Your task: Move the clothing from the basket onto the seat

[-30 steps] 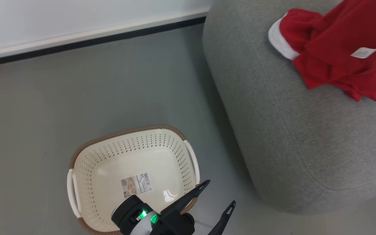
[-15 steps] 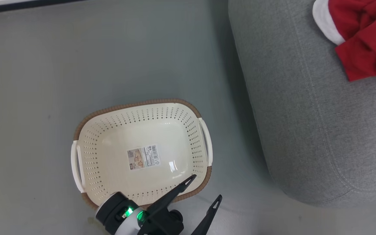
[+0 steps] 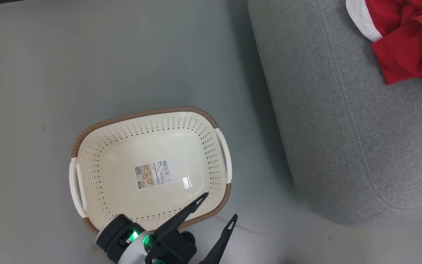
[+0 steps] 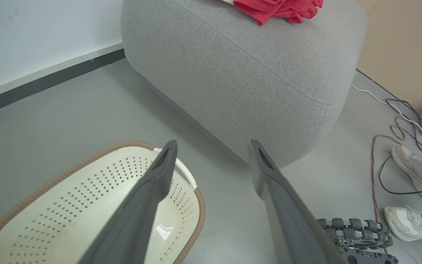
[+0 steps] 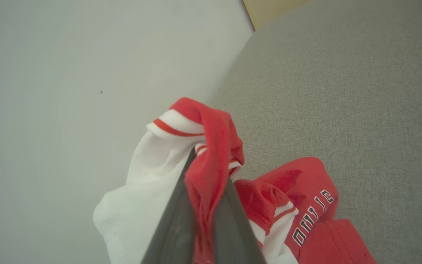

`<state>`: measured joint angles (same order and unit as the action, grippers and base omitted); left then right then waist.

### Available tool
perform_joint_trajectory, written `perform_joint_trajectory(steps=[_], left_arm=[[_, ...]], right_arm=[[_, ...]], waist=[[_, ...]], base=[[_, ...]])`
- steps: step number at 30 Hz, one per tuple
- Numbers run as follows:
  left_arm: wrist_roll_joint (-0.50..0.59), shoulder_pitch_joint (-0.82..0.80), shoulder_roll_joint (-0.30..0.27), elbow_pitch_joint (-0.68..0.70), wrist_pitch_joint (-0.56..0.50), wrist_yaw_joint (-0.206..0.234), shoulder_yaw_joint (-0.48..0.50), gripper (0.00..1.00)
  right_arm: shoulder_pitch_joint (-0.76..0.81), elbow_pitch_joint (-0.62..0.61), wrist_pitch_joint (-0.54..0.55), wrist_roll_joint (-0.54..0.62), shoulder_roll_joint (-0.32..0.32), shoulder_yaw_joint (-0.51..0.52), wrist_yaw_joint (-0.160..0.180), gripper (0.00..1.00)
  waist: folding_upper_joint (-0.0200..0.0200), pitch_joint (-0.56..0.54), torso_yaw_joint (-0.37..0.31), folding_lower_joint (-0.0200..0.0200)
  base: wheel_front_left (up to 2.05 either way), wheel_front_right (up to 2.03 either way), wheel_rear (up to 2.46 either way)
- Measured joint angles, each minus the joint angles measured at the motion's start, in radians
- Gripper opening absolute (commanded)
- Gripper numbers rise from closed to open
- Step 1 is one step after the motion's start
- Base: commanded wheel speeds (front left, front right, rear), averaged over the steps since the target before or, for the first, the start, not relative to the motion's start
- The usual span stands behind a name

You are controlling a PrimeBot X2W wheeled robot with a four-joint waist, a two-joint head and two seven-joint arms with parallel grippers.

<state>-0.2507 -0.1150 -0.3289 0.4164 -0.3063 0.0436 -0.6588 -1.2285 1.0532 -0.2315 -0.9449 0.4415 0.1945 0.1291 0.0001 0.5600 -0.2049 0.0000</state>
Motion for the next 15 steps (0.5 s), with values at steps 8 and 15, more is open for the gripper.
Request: perform_joint_trajectory(steps=[8, 15], left_arm=[[0.000, 0.000, 0.002, 0.012, -0.009, 0.010, 0.014, 1.00], [0.000, -0.030, 0.021, 0.003, -0.004, 0.019, 0.047, 1.00]], right_arm=[[-0.003, 0.015, -0.008, 0.118, -0.014, -0.125, 0.000, 1.00], [-0.002, 0.007, -0.016, 0.215, -0.021, -0.229, -0.017, 1.00]], waist=[[0.0000, -0.010, -0.022, -0.0001], [0.0000, -0.015, -0.052, 0.0000]], base=[[0.00, 0.00, 0.00], [0.00, 0.00, 0.00]])
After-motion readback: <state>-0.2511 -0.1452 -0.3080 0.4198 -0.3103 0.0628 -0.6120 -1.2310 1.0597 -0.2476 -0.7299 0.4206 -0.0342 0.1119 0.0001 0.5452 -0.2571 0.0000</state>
